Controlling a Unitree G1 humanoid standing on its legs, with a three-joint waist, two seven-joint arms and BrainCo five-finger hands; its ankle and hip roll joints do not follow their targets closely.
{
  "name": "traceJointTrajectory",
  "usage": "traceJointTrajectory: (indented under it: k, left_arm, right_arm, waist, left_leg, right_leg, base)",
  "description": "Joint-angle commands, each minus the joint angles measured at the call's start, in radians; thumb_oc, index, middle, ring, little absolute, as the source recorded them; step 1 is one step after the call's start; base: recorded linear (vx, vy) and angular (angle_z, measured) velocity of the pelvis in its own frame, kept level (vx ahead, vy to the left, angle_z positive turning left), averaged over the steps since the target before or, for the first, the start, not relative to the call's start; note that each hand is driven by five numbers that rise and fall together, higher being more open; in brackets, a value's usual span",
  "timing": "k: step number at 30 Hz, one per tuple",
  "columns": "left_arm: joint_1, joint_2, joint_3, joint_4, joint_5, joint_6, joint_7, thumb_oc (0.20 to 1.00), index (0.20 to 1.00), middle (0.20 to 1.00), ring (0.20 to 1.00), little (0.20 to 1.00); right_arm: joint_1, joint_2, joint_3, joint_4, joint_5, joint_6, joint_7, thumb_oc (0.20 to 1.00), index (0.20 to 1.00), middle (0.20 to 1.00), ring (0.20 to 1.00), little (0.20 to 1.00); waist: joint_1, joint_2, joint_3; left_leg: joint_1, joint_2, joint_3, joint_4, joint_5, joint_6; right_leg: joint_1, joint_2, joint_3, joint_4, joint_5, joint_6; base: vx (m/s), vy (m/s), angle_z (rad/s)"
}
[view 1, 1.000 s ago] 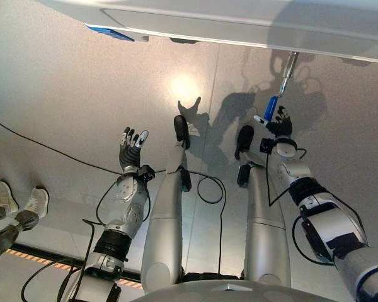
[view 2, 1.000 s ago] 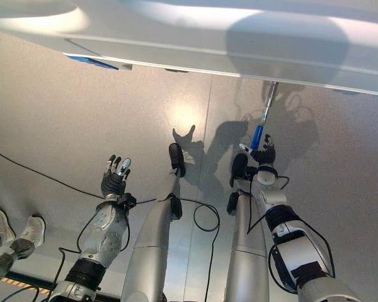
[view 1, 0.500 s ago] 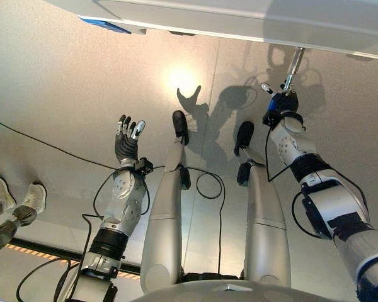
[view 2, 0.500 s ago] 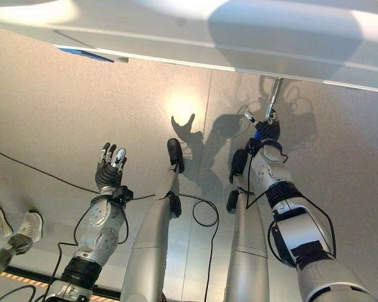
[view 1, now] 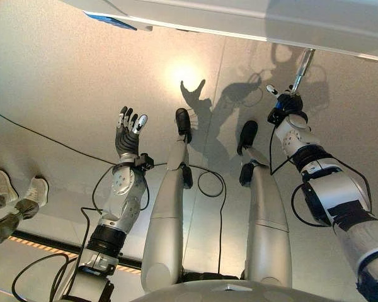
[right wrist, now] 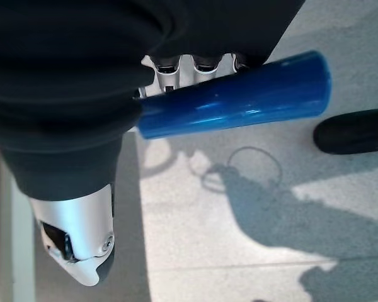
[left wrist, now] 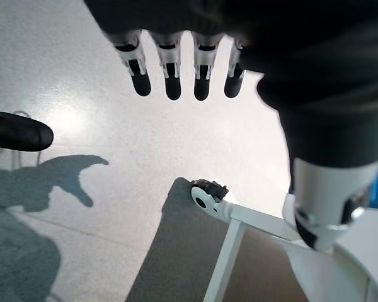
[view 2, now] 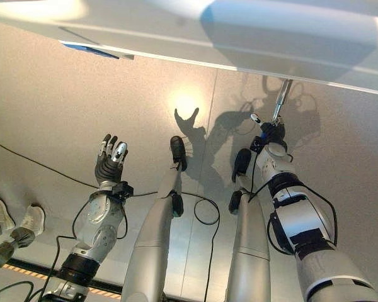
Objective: Raise the hospital bed
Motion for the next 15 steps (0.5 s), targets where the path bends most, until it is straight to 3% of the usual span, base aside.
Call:
traceJointTrajectory:
  k: [1, 15]
  left_arm:
    - [0.007, 0.022, -0.007, -0.090, 0.051, -0.029, -0.003, 1.000, 1.000, 1.000, 1.000, 1.000]
    - [-0.003, 0.034, -0.005, -0.126, 0.065, -0.035, 0.010, 1.000, 1.000, 1.000, 1.000, 1.000]
  right_arm:
    - [-0.017, -0.044, 0.004, 0.024, 0.007, 0.008, 0.013, 1.000, 1.000, 1.000, 1.000, 1.000]
    - [0.007, -0.018, 0.000, 0.051, -0.003, 0.015, 0.021, 1.000, 1.000, 1.000, 1.000, 1.000]
  waist:
    - [0.023, 0.025, -0.011]
    - [0.023, 0.029, -0.011]
  left_leg:
    - [-0.031, -0.042, -0.037, 0.121, -0.149, -0.009]
    - [-0.038, -0.045, -0.036, 0.126, -0.150, -0.007]
  right_leg:
    - [0.029, 0.001, 0.002, -0.252, 0.192, 0.088]
    - [0.028, 0.002, 0.005, -0.255, 0.193, 0.088]
  base:
    - [0.00, 0.000, 0.00]
    - [0.00, 0.000, 0.00]
